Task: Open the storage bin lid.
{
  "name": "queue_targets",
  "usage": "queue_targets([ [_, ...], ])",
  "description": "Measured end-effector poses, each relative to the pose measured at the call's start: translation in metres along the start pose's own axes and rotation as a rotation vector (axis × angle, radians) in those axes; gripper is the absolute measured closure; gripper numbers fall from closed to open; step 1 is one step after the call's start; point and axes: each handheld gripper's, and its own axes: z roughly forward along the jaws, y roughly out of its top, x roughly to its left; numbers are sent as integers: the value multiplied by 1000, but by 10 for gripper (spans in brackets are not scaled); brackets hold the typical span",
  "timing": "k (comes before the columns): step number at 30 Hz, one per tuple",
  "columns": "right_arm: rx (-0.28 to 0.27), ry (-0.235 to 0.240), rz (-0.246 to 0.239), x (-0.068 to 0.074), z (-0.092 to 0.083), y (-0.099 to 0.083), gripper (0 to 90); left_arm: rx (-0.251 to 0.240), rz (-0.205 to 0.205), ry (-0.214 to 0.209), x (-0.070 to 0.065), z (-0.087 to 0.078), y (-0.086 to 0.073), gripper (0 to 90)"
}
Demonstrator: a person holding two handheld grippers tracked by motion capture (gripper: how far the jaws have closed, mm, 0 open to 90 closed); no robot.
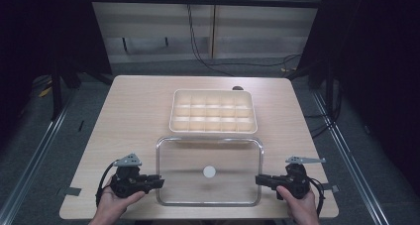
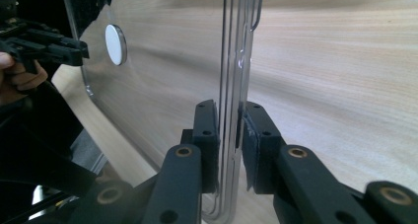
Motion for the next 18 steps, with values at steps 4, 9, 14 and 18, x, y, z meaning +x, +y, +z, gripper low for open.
queue_targets([
  [4,4,-17,-6,-1,2,0,775,4,-1,1,0,4,-1,701],
  [9,21,-36,21,-4,6,-2,747,25,-9,15,-1,12,-2,657],
  [14,27,-54,41,-8,11,1,729,37,-26,6,4,17,1,638],
  [18,59,-90,45,-8,17,5,693,54,-50,-4,8,21,2,617],
])
